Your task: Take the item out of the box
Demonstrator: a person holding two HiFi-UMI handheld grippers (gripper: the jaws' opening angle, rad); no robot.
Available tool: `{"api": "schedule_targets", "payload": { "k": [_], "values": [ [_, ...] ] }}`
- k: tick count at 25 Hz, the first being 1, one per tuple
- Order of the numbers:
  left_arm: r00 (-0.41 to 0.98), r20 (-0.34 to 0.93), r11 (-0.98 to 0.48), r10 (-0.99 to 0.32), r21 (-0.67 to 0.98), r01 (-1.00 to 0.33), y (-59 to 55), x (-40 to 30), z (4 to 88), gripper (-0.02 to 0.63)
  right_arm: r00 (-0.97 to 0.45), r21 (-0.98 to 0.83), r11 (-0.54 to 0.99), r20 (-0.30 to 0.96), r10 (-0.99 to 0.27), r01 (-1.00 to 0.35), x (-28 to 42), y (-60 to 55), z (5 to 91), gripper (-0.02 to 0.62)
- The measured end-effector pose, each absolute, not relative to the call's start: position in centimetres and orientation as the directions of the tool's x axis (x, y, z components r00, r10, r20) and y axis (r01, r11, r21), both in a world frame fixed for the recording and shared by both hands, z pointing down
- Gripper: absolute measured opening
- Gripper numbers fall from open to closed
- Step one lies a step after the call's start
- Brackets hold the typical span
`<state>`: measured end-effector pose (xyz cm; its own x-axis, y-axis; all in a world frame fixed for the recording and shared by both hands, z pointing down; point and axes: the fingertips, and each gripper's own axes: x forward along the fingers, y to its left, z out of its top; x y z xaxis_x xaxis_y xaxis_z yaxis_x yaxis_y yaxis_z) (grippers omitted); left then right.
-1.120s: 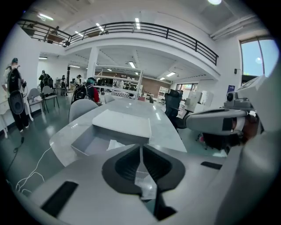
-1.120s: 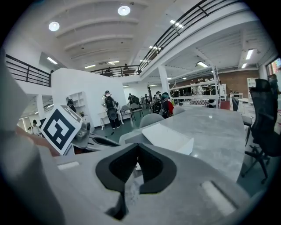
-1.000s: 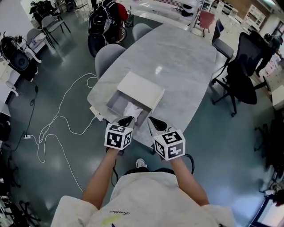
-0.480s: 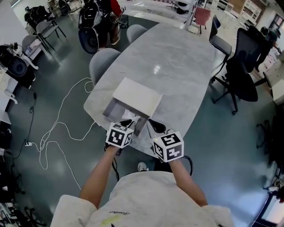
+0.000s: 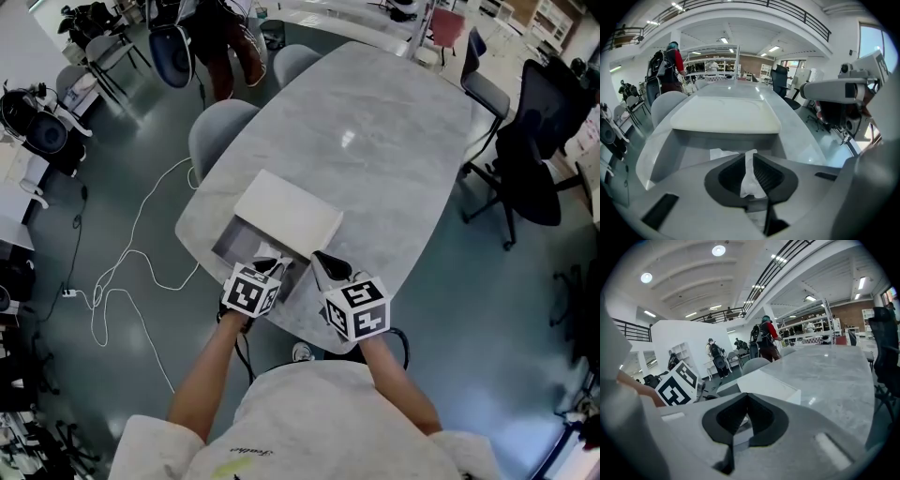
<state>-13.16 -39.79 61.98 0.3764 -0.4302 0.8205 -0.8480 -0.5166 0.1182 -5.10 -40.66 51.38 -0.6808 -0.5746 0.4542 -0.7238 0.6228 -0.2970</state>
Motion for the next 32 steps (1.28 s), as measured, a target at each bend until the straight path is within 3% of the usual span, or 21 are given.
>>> {"api": "schedule_targets", "payload": {
  "k": [9, 24, 32],
  "values": [
    [0.307, 0.876, -0.523, -0.373, 0.076, -0.849, -40.3, -13.5, 63.5, 0.067, -0.713, -0.331, 0.642, 0.458, -0.532, -0.691, -4.7, -43.3, 52.4, 0.005],
    [0.159, 0.936, -0.617, -0.313, -0.073, -0.784, -41.0, -13.4, 65.5, 0.071, -0.723, -0.343, 0.648, 0.461, -0.515, -0.680, -3.3, -45.0, 52.9, 0.005],
    [0.162, 0.923, -0.596, -0.348, -0.084, -0.798, -40.9, -13.8, 65.1, 0.023, -0.714, -0.338, 0.638, 0.452, -0.535, -0.692, -2.5, -44.5, 52.4, 0.005]
  ]
}}
